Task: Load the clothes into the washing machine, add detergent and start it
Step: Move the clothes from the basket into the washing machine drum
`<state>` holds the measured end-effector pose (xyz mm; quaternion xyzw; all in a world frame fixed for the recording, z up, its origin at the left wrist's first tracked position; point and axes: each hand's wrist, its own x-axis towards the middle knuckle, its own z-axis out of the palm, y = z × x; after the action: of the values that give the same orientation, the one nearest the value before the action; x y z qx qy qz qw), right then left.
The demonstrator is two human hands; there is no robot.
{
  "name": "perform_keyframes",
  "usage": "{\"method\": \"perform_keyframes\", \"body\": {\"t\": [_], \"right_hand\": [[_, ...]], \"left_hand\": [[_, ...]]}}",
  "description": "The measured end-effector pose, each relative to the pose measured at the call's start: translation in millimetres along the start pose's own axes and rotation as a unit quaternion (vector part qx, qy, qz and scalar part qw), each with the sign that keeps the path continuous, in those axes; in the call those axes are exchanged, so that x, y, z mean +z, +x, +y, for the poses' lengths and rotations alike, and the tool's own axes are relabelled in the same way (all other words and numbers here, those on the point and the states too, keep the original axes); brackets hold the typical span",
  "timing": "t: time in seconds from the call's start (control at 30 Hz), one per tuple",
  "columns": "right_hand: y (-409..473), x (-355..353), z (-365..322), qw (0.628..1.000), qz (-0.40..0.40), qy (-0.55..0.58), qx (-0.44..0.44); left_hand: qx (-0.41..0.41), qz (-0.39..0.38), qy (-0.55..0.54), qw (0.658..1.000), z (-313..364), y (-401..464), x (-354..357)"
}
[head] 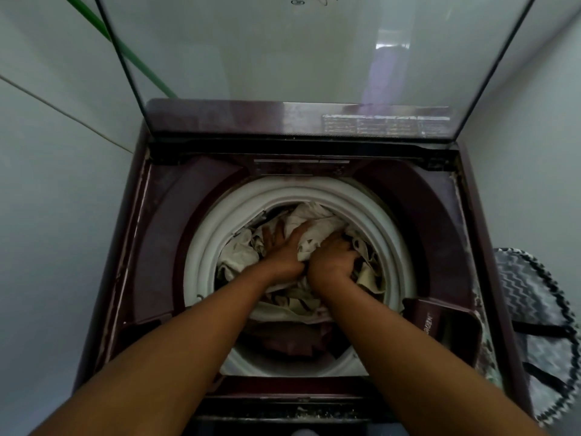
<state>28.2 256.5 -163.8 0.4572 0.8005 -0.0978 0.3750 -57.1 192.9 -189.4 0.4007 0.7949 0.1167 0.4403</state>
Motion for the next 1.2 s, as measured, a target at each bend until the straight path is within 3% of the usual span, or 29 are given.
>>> {"method": "perform_keyframes", "body": {"t": [0.07,0.13,0.2,0.23,0.37,0.5,0.6,0.73,0.83,0.93,1.03,1.2], "right_hand": [[-13,-4,-10,1.000,-0.004,-0.009,-0.004],[-15,0,-11,0.995,-0.039,0.084,0.022],[-3,14,-2,0.971,-0.103,0.217,0.023],[0,19,3,0.963,-0.121,0.239,0.013],[11,37,18,0.969,-0.138,0.203,-0.005],[9,30,20,0.968,-0.184,0.150,-0.077],[8,45,25,0.971,-0.177,0.157,-0.019],[5,49,32,0.976,-0.184,0.107,-0.035],[-2,40,31,0.989,-0.132,0.055,-0.046],[-7,44,33,0.983,-0.097,0.153,-0.019],[-16,42,37,0.966,-0.022,0.255,-0.017],[-33,26,45,0.969,0.000,0.245,-0.044]], "left_hand": [[0.036,0.022,-0.035,0.998,0,-11,-15],[0.063,0.092,-0.057,0.992,-2,-27,-21],[0.038,0.183,-0.012,0.982,-8,-48,-13],[0.026,0.189,0.024,0.981,-11,-56,-8],[0.012,0.019,0.081,0.996,-31,-62,5],[-0.051,-0.047,0.155,0.985,-22,-55,23],[-0.094,-0.110,0.172,0.974,-9,-60,36],[-0.060,-0.157,0.146,0.975,-9,-67,21],[-0.013,-0.100,0.081,0.992,-11,-79,4],[-0.001,0.017,0.041,0.999,-12,-88,-6],[-0.001,0.123,0.084,0.989,-11,-89,-13],[-0.005,0.193,0.046,0.980,0,-86,-17]]}}
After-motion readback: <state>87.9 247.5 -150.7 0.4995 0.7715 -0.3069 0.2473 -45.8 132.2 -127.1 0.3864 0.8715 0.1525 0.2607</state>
